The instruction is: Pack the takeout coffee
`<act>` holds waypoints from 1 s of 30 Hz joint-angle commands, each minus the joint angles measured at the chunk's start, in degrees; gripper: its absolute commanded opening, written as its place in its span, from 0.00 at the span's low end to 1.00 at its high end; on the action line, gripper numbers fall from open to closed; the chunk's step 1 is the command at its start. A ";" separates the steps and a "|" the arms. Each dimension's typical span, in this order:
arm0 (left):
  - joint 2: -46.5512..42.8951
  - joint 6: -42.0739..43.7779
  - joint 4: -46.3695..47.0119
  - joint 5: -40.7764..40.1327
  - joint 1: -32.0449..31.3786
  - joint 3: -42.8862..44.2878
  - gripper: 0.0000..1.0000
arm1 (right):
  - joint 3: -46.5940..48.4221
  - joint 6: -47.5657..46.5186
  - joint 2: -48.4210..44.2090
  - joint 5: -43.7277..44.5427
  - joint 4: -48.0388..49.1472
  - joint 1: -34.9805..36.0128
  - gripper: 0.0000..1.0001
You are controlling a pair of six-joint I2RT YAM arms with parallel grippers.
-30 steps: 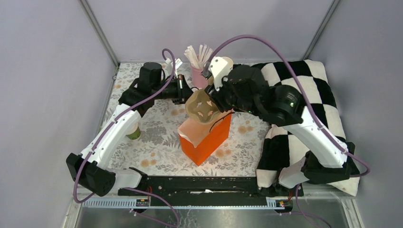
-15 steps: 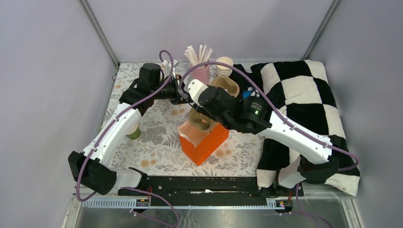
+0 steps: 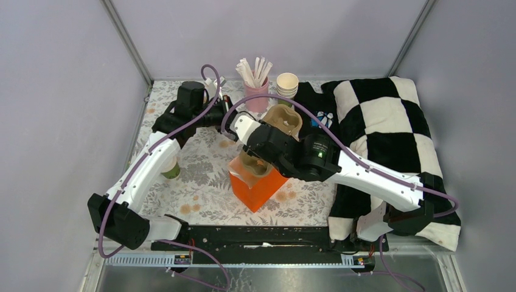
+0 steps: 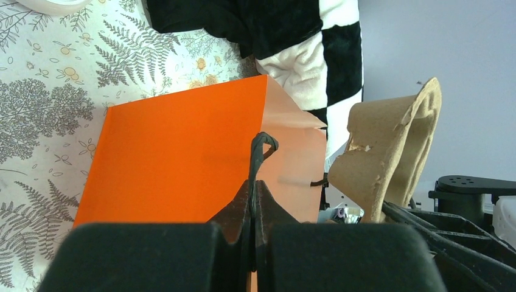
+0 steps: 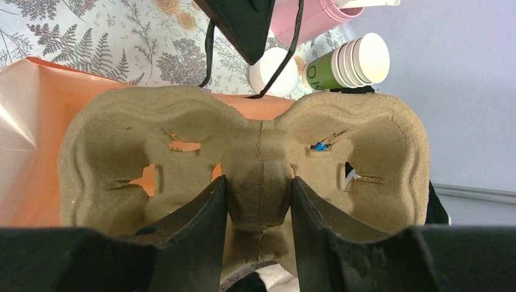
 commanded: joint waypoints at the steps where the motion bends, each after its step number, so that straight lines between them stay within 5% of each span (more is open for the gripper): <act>1: -0.39 0.02 0.86 -1.66 0.46 0.22 0.00 | 1.14 0.72 0.68 2.41 -0.04 1.91 0.42; 30: -3.28 -2.38 0.76 -1.84 0.47 -2.80 0.00 | 7.59 6.59 6.12 13.36 -2.01 5.22 0.44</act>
